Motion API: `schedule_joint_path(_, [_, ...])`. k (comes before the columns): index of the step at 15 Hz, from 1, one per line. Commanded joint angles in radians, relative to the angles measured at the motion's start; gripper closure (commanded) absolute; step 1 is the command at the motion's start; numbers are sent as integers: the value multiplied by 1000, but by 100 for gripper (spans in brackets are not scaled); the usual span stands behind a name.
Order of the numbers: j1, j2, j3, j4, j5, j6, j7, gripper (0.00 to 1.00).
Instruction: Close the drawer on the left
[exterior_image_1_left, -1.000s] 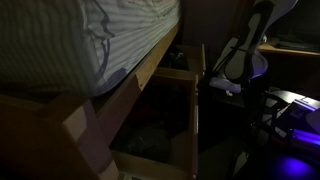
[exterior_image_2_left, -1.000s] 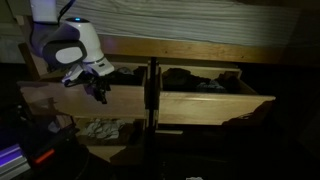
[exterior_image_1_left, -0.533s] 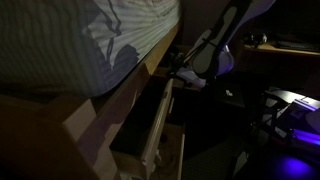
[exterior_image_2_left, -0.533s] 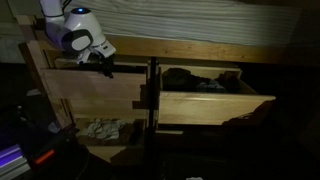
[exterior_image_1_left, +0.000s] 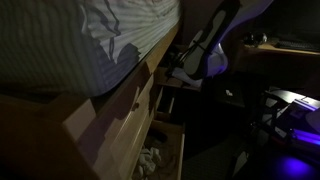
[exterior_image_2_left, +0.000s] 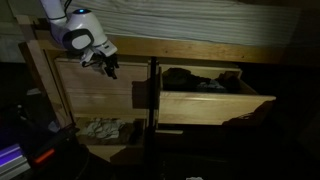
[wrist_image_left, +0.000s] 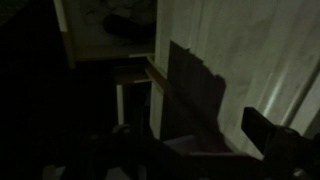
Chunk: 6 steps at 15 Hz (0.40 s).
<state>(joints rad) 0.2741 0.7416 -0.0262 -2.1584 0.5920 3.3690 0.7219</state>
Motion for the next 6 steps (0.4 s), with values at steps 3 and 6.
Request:
schedule_joint_path(3, [250,-298,-384,-314,16,-358,3,0])
schedule_joint_path(6, [185,-211,-318,-221,35,-267,-2,0])
